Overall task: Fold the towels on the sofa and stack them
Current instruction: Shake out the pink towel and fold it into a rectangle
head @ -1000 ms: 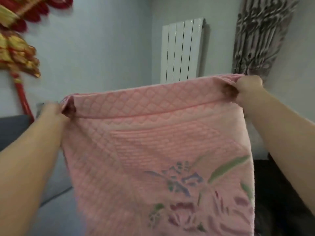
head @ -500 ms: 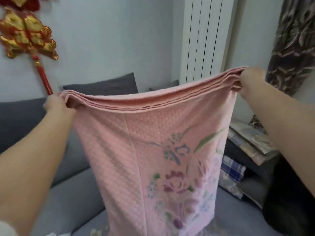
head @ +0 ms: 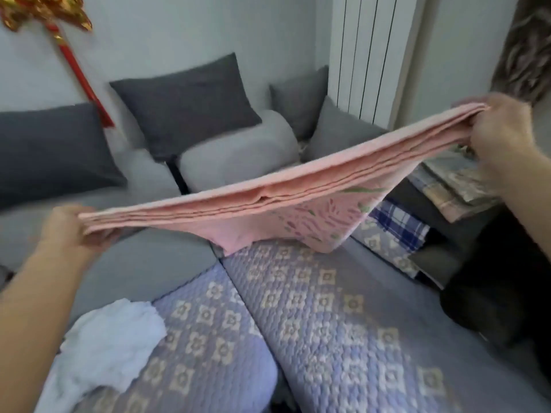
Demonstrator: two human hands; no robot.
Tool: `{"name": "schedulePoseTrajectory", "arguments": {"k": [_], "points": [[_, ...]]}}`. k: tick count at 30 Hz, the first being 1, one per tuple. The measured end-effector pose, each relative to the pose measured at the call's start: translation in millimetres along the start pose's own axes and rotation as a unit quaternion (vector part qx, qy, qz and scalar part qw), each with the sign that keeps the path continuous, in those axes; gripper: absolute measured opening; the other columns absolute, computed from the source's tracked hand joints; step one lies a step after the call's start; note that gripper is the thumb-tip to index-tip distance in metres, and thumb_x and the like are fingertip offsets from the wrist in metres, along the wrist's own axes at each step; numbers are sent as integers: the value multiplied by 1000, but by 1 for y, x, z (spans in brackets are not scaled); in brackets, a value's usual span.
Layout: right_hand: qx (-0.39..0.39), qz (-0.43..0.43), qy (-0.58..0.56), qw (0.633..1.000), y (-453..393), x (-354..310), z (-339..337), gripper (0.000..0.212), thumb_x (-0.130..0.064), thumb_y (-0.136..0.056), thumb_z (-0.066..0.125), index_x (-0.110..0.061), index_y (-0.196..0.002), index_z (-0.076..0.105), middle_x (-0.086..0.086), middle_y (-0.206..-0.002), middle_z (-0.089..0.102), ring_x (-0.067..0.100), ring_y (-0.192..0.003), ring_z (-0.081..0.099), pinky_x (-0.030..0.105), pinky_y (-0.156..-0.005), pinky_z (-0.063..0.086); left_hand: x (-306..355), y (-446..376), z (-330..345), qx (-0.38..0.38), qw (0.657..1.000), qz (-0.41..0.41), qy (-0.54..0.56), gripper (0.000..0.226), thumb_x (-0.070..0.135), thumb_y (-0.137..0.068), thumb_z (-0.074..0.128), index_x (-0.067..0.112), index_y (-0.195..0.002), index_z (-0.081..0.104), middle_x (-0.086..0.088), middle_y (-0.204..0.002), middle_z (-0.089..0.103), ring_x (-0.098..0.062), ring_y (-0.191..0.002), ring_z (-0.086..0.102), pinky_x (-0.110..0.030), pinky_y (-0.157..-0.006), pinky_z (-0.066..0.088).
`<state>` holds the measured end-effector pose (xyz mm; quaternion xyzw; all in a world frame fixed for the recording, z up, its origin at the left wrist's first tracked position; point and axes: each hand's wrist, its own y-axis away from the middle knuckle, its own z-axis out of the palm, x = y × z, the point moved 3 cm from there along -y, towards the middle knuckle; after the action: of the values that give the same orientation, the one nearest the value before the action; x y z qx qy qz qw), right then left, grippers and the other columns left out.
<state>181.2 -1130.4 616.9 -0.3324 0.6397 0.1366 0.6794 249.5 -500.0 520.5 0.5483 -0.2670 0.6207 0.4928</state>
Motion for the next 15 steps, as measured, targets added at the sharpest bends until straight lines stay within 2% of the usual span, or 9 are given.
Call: {"name": "schedulePoseTrajectory", "arguments": {"k": [1,2,3,5,7,9,10,12,15], "points": [[-24,16,42,999,9,30,-15,54,4,-79,31,-30,-73,72,-18,-56,66,-2,-61,66,17,-58,55,-36,27,6,15,997,-70,-42,8,5,-81,48,11,-79,54,-3,-59,69,-17,-73,67,-34,-61,63],[-50,31,63,996,20,64,-37,56,4,-78,33,-35,-71,73,-15,-62,69,2,-65,67,22,-61,56,-75,49,-2,60,987,-133,-67,16,5,-89,43,12,-76,50,-6,-55,66,-18,-72,63,-32,-52,61],[-61,56,74,994,31,96,-58,55,4,-78,36,-36,-73,74,-9,-70,70,12,-70,68,30,-61,58,-118,85,-5,53,980,-164,-100,19,6,-92,43,12,-77,52,-9,-60,66,-20,-72,60,-32,-46,59],[-79,122,104,984,44,159,-104,49,6,-83,38,-28,-82,73,5,-79,68,26,-70,66,33,-54,58,-199,135,-15,86,956,-240,-145,15,5,-93,47,12,-84,57,-12,-67,66,-23,-66,62,-29,-41,56],[-98,196,150,964,58,218,-145,48,11,-85,34,-19,-94,70,15,-82,65,31,-68,63,31,-49,58,-273,176,-23,86,923,-315,-204,8,7,-92,53,9,-96,60,-12,-67,68,-25,-65,63,-27,-43,55],[-114,252,208,938,74,273,-181,51,16,-82,29,-15,-91,69,23,-85,62,36,-69,63,39,-50,59,-337,208,-34,62,877,-394,-269,30,17,-81,69,1,-106,62,-20,-86,69,-33,-80,65,-34,-55,58],[-117,276,232,925,81,298,-197,53,17,-80,28,-16,-87,69,26,-85,62,39,-70,63,47,-56,60,-365,224,-40,52,853,-425,-299,41,19,-75,75,0,-109,63,-23,-98,69,-37,-92,67,-39,-64,59],[-123,323,288,893,98,350,-237,54,13,-78,27,-20,-85,69,28,-81,64,43,-71,65,60,-71,57,-394,259,-36,33,816,-454,-356,35,15,-78,75,6,-110,64,-20,-112,66,-39,-105,64,-43,-71,60],[-74,383,352,851,128,406,-298,41,5,-83,37,-19,-92,69,24,-91,69,41,-74,70,57,-68,61,-406,305,-22,-16,745,-517,-421,25,12,-83,72,6,-107,67,-19,-94,68,-30,-79,62,-37,-63,57]]}}
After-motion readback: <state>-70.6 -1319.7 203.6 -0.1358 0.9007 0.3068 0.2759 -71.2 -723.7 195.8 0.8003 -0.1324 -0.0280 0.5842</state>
